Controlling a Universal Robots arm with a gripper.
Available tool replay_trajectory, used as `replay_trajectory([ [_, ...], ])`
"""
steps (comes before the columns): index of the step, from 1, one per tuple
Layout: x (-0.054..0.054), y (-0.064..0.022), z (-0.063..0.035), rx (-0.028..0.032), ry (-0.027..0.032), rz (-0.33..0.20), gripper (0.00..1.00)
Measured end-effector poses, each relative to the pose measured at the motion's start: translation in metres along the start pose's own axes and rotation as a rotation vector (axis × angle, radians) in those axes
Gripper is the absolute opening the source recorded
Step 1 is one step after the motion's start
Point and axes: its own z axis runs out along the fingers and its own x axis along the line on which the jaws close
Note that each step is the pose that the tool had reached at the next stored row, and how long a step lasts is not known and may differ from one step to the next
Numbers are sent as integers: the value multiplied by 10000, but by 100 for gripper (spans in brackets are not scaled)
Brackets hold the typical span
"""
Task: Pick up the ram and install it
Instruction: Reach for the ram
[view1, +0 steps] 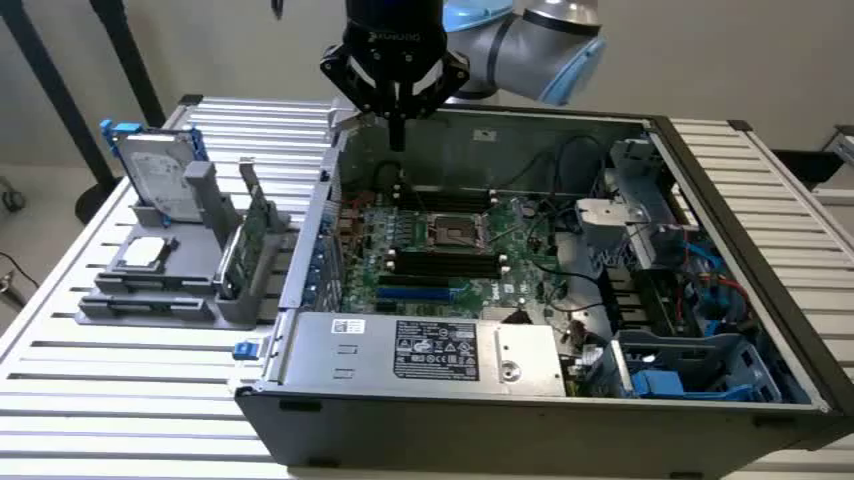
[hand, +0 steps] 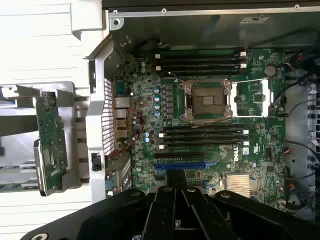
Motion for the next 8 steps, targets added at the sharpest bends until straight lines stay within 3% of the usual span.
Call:
replay_trajectory([
  [8,0,0,0,0,0,0,11],
])
